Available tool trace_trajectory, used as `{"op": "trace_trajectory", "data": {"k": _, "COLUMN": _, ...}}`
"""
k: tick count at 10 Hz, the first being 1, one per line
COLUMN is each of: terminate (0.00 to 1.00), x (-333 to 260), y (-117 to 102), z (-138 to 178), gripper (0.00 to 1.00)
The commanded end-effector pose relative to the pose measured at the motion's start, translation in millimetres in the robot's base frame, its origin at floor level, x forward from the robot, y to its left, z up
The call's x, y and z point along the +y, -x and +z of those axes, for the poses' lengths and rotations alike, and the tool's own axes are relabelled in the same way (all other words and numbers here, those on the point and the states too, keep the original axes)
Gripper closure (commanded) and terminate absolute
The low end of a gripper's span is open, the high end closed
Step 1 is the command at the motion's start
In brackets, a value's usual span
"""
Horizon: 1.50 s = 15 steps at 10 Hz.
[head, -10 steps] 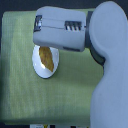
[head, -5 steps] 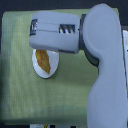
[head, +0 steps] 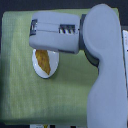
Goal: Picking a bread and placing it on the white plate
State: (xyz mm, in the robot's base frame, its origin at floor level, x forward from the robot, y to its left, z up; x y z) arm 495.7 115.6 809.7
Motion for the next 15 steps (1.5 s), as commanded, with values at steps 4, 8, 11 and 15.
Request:
{"op": "trace_trajectory", "data": {"k": 4, "terminate": 0.0, "x": -14.0, "y": -1.1, "z": -9.2, "gripper": 0.0}}
{"op": "trace_trajectory", "data": {"k": 8, "terminate": 0.0, "x": -23.2, "y": -3.2, "z": -16.4, "gripper": 0.0}}
{"op": "trace_trajectory", "data": {"k": 11, "terminate": 0.0, "x": -33.0, "y": -18.6, "z": 9.7, "gripper": 0.0}}
{"op": "trace_trajectory", "data": {"k": 15, "terminate": 0.0, "x": -100.4, "y": -72.8, "z": 88.9, "gripper": 0.0}}
